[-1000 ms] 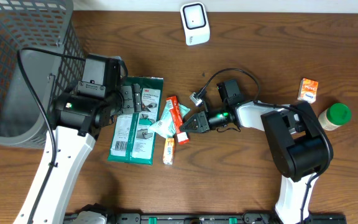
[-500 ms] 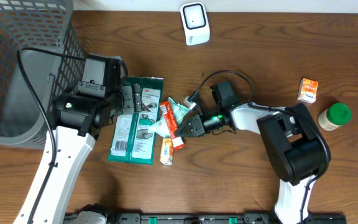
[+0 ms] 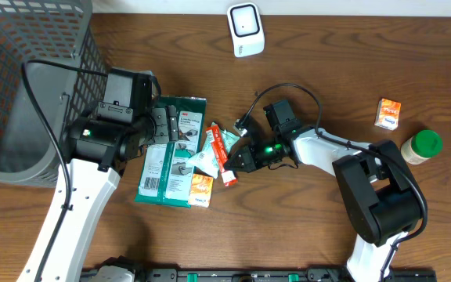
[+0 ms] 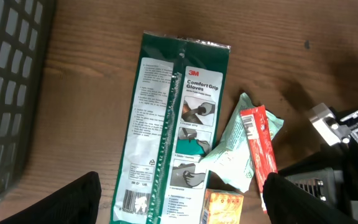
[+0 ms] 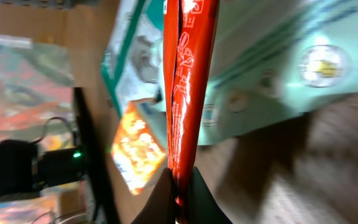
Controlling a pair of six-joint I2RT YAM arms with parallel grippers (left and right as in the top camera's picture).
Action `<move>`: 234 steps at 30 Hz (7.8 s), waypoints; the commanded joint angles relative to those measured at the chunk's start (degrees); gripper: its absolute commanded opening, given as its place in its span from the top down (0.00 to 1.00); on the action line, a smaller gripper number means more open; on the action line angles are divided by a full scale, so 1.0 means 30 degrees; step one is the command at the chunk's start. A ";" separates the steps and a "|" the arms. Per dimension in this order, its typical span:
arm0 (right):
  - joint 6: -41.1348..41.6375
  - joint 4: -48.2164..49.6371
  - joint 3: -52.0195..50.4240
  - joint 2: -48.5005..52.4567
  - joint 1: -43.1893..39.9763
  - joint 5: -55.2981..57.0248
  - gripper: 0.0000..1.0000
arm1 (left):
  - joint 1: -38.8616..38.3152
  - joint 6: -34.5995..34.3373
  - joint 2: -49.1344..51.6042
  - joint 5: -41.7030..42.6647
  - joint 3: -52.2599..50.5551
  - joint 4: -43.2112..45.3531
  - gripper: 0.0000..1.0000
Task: Scan the item barcode
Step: 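Pull the red stick pack out from under the mint wipes pack, then lift the red stick pack and carry it up toward the scanner, then hold the red stick pack in front of the white scanner, then carry the stick pack to the right side and set it down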
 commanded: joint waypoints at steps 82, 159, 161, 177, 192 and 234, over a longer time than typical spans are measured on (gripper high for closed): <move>-0.7919 -0.5552 0.0095 -0.5180 -0.1639 -0.7082 0.99 | 0.0102 0.0262 0.0073 -0.0233 0.0240 -0.0007 0.16; -1.5963 -1.4025 3.1190 1.0346 -0.0444 2.8283 0.99 | 0.0102 0.0262 0.0073 -0.0240 0.0240 -0.0007 0.16; -1.6313 -1.3580 3.1190 1.0979 -0.0444 2.9019 0.99 | 0.0102 0.0262 0.0073 -0.0233 0.0240 -0.0007 0.16; -1.9504 -1.0171 3.1102 1.4156 -0.0408 2.9376 0.99 | 0.0102 0.0262 0.0073 -0.0240 0.0240 -0.0007 0.16; -2.0837 -0.9872 3.1051 1.4535 -0.0597 2.7875 0.99 | 0.0102 0.0262 0.0073 -0.0233 0.0240 -0.0007 0.16; -0.7089 -2.5726 3.1088 0.3242 -0.5457 1.6779 0.99 | 0.0102 0.0262 0.0073 -0.0233 0.0240 -0.0007 0.16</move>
